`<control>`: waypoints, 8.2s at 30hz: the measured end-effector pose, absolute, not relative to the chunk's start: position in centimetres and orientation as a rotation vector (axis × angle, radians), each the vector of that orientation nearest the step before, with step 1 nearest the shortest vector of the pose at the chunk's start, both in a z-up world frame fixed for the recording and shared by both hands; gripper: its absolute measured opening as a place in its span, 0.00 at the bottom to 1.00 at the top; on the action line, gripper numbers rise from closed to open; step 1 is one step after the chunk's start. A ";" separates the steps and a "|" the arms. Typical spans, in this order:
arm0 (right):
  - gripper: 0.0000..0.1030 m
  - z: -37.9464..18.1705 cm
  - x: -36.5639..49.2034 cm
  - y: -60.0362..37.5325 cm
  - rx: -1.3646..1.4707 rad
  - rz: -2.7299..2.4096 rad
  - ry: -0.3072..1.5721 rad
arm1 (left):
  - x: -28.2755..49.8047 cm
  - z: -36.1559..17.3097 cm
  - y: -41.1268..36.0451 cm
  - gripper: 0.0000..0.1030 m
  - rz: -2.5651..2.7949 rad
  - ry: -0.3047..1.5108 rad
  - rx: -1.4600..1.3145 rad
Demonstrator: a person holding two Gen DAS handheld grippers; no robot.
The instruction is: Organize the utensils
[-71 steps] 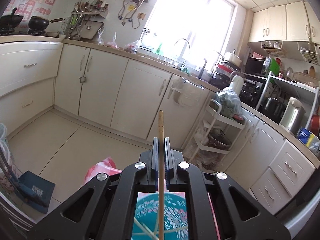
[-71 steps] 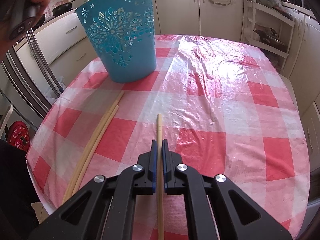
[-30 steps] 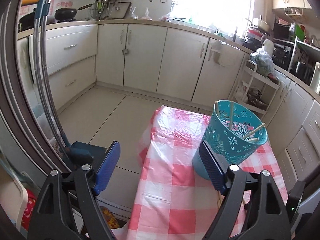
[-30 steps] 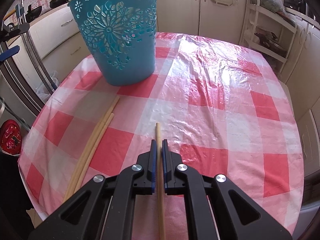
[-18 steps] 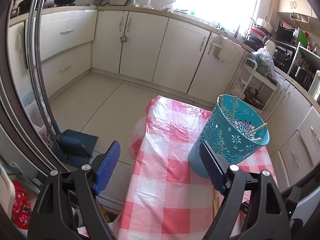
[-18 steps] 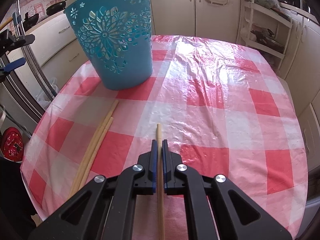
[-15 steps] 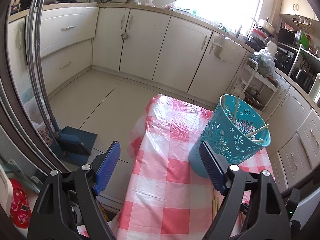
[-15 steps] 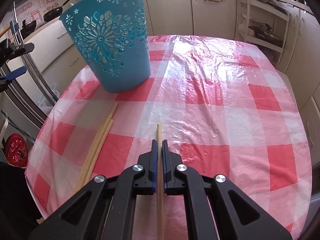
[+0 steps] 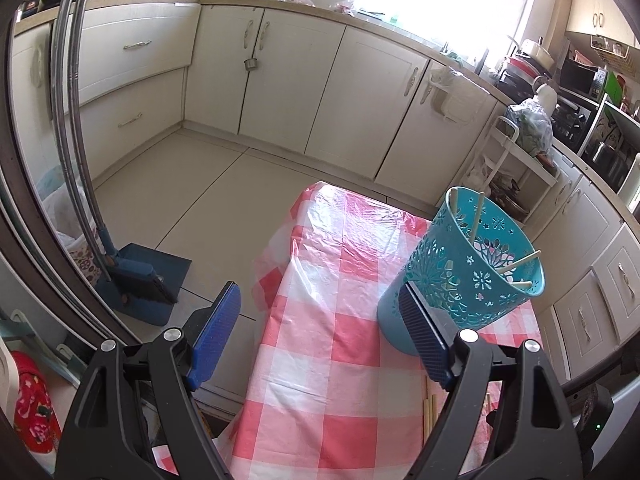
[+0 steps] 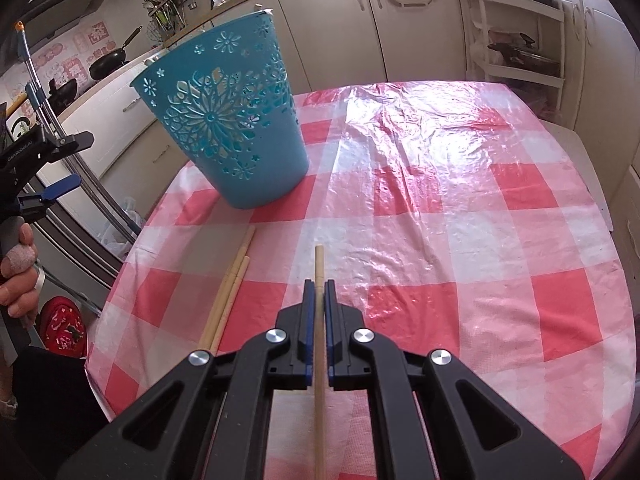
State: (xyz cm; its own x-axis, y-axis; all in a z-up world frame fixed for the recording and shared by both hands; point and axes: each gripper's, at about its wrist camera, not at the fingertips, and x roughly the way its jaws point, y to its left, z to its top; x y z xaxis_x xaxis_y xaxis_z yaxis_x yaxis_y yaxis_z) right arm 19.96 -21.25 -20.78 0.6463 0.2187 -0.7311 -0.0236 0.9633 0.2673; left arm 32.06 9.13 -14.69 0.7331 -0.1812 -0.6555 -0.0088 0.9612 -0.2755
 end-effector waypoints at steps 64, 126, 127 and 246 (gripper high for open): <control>0.05 0.2 30.0 -17.5 0.406 0.182 0.246 | 31.9 -15.1 9.9 0.75 -0.108 0.754 -0.314; 0.29 -21.2 15.9 -16.2 0.174 0.047 0.821 | 31.1 -15.6 12.3 0.75 -0.087 0.784 -0.298; 0.29 -21.4 15.9 -16.1 0.173 0.051 0.826 | 30.7 -15.7 12.4 0.75 -0.084 0.787 -0.285; 0.06 -23.1 21.6 -20.4 0.171 0.192 0.884 | 32.1 -2.4 0.5 0.04 -0.509 0.576 -0.180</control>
